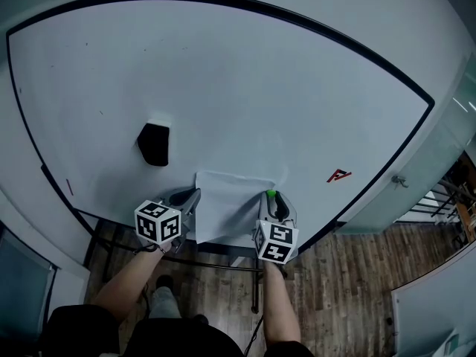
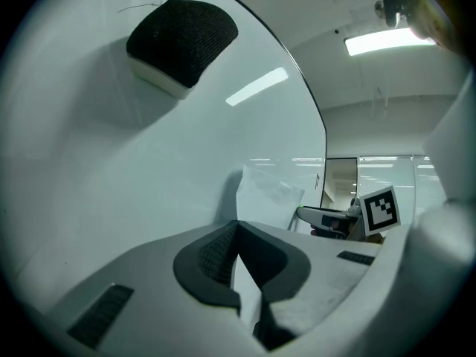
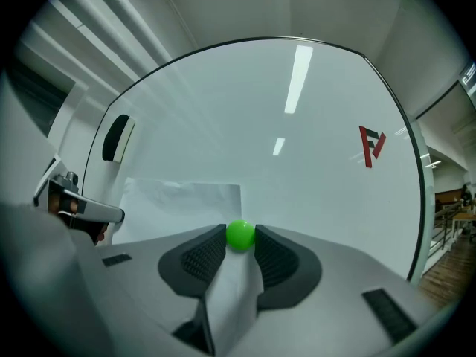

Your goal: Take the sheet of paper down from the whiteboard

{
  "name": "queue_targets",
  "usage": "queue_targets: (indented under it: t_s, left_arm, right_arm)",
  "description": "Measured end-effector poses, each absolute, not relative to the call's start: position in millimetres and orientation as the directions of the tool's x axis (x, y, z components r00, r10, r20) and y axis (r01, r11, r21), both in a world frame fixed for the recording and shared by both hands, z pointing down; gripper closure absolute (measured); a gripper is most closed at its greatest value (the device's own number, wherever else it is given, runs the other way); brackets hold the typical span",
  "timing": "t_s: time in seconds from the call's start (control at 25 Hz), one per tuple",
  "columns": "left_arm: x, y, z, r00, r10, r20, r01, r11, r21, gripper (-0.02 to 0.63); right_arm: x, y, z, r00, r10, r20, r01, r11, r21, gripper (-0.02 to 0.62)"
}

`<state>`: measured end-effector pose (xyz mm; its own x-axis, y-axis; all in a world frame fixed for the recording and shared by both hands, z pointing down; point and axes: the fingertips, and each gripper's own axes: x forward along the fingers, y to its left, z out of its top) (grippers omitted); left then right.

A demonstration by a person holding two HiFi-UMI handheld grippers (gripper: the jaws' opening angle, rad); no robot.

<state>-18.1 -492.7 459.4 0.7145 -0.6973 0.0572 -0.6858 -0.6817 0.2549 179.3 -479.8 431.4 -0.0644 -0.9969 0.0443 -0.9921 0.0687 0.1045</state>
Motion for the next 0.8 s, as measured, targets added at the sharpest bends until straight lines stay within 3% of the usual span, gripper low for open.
queue_targets:
  t_s: [0.6, 0.8]
  left_arm:
    - [-57, -487, 470, 0.656, -0.75, 0.09, -0.745, -0.623, 0.24, 0.588]
    - [-67, -482, 471, 0.643, -0.759, 0.102, -0.758, -0.612, 0.226, 0.588]
  right_arm:
    - [177, -480, 431, -0.032, -0.999, 0.039, -0.994, 0.036, 0.107, 0.462]
    - [180, -472, 435, -0.037, -0.998, 0.043, -0.994, 0.041, 0.099, 0.431]
